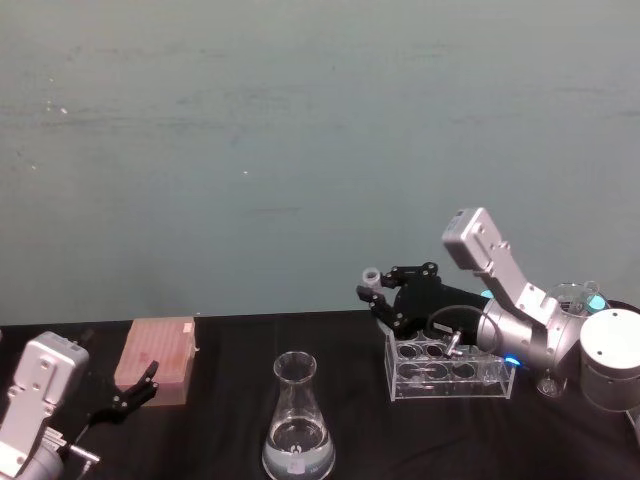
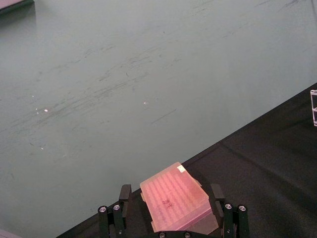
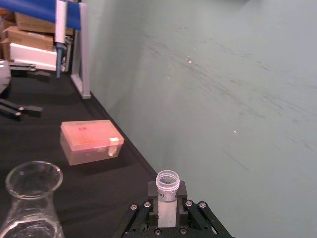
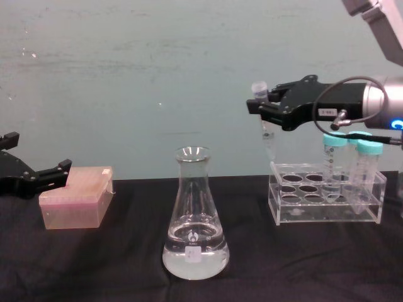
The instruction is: Pour the liquid from the test tube into the beaker using one hand.
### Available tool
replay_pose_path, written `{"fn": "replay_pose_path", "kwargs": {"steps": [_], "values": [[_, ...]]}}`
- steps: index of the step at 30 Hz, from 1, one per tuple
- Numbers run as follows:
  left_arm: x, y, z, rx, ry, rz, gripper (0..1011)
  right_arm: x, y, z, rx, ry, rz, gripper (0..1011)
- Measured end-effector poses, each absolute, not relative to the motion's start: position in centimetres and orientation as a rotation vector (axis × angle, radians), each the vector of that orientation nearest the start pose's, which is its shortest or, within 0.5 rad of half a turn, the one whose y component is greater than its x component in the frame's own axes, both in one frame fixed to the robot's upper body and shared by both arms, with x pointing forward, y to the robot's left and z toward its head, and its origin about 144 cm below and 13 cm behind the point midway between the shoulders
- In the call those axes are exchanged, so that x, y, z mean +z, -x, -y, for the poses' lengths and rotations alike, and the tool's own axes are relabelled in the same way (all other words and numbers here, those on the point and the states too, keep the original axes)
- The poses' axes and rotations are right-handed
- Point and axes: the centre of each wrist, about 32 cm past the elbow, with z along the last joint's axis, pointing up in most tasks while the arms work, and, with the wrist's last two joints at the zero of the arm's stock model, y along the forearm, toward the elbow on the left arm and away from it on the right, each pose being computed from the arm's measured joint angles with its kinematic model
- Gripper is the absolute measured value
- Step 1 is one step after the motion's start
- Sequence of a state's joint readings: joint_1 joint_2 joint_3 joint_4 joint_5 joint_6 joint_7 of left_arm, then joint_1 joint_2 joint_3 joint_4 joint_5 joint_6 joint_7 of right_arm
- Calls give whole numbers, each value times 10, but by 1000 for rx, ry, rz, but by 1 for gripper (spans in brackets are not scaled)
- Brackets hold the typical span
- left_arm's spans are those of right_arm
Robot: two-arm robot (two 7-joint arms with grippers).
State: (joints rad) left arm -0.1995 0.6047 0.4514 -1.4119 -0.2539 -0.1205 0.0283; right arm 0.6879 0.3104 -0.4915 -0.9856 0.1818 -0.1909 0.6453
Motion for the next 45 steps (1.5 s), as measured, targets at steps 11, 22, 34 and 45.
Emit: {"fn": "replay_pose_path", "kwargs": {"steps": [11, 22, 34, 45], "values": [[1140, -489, -310, 1248, -304, 285, 1000, 1214, -620, 230, -616, 241, 368, 222], [1140, -489, -310, 1248, -305, 285, 1000, 1213, -616, 217, -599, 261, 434, 222], [1140, -489, -310, 1248, -305, 285, 1000, 1211, -606, 205, -608, 309, 593, 222], [1140, -489, -310, 1248, -304, 285, 1000, 1210, -602, 196, -590, 345, 719, 222]]}}
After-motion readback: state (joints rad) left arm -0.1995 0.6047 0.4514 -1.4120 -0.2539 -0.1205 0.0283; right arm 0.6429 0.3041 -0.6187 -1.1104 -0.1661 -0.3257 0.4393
